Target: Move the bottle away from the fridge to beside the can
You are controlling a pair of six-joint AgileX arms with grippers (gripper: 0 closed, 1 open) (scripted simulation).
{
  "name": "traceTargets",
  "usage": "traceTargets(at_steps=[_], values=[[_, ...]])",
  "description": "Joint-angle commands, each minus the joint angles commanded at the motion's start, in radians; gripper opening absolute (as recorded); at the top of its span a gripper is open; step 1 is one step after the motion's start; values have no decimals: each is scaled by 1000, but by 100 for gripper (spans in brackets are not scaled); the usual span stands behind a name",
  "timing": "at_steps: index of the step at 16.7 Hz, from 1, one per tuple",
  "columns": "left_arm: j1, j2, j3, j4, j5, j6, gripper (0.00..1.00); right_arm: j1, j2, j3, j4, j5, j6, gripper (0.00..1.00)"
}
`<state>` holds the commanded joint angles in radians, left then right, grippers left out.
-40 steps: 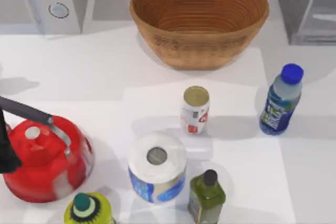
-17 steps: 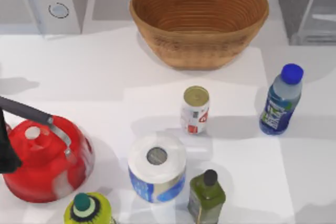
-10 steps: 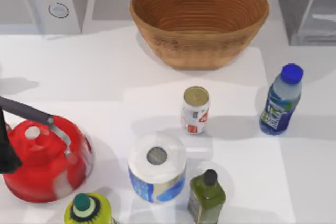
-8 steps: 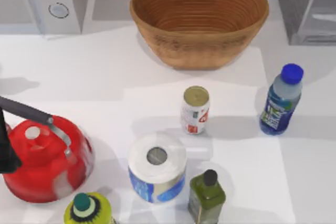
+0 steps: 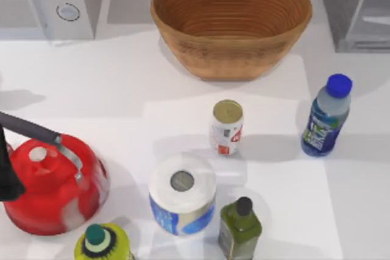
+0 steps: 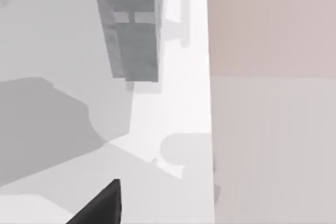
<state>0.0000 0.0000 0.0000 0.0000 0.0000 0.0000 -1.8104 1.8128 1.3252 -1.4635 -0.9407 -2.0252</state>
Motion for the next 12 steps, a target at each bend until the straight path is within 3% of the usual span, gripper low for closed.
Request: traceTargets(at_steps=[6, 9, 12], values=[[0, 0, 0, 0, 0, 0, 100, 50, 0, -3, 59, 9, 67, 100], [0, 0, 0, 0, 0, 0, 100, 156, 4, -3, 202, 32, 226, 100], [0, 0, 0, 0, 0, 0, 100, 306, 9, -5, 402, 68, 476, 100]])
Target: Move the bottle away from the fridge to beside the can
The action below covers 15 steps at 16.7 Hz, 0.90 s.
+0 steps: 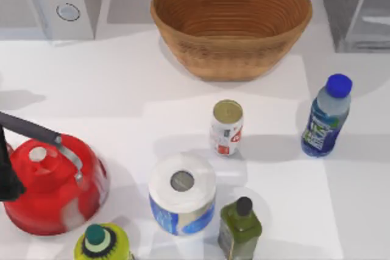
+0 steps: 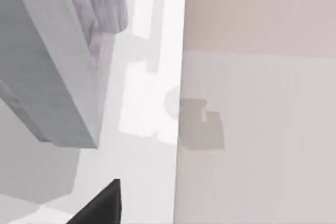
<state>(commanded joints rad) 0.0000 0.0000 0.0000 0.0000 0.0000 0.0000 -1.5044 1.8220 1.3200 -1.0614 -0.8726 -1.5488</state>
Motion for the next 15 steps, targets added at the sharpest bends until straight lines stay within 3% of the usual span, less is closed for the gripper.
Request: traceTargets(at_steps=[5, 8, 11, 15], values=[[0, 0, 0, 0, 0, 0, 100, 281, 9, -10, 381, 66, 504, 100], [0, 0, 0, 0, 0, 0, 100, 432, 11, -17, 583, 99, 735, 100], [0, 0, 0, 0, 0, 0, 100, 540, 11, -21, 718, 121, 873, 100], [0, 0, 0, 0, 0, 0, 100, 576, 10, -22, 758, 128, 914, 100]])
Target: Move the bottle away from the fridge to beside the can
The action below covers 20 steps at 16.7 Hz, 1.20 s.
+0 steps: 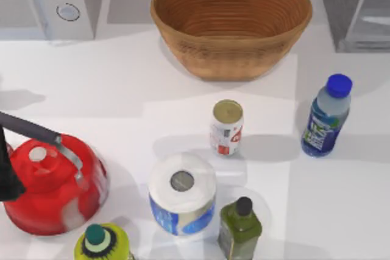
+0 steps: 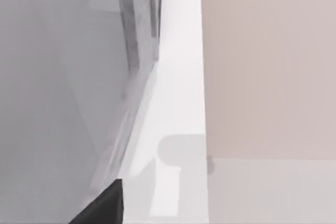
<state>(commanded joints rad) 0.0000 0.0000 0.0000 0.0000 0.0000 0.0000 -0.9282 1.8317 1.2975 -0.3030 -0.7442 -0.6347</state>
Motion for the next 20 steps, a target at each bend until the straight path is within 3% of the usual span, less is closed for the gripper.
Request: traceTargets(at_steps=[5, 8, 16, 20], values=[[0, 0, 0, 0, 0, 0, 100, 0, -8, -11, 9, 10, 9, 100], [0, 0, 0, 0, 0, 0, 100, 95, -22, -40, 49, 93, 86, 100], [0, 0, 0, 0, 0, 0, 100, 690, -137, -211, 251, 521, 455, 100], [0, 0, 0, 0, 0, 0, 100, 876, -198, -287, 333, 691, 603, 100]])
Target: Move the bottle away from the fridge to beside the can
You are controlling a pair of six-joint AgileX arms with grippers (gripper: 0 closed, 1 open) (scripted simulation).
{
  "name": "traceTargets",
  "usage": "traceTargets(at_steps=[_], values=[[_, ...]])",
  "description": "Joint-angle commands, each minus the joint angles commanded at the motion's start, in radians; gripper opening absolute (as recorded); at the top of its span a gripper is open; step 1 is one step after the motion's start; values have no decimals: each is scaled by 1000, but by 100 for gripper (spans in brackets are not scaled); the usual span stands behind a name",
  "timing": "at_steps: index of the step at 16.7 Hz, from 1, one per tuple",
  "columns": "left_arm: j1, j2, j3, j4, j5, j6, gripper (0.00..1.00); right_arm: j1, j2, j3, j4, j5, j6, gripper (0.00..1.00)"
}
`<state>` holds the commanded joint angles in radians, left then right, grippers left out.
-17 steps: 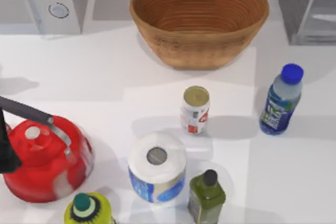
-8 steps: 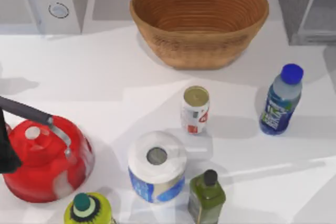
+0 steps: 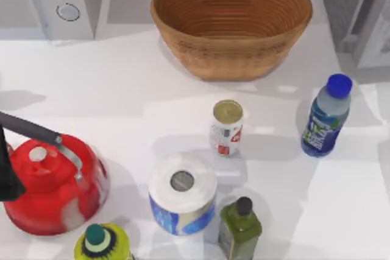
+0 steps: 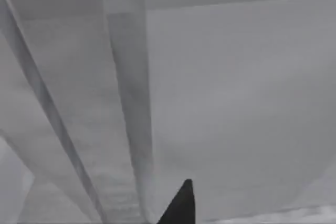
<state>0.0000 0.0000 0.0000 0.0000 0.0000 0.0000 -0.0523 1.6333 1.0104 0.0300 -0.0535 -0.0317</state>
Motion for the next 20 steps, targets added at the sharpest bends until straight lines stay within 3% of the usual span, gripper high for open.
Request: traceTargets(at_steps=[8, 16, 20], values=[[0, 0, 0, 0, 0, 0, 100, 13, 6, -3, 10, 34, 25, 100], [0, 0, 0, 0, 0, 0, 100, 15, 286, 357, -60, 39, 26, 100], [0, 0, 0, 0, 0, 0, 100, 15, 351, 434, -79, 41, 26, 100]])
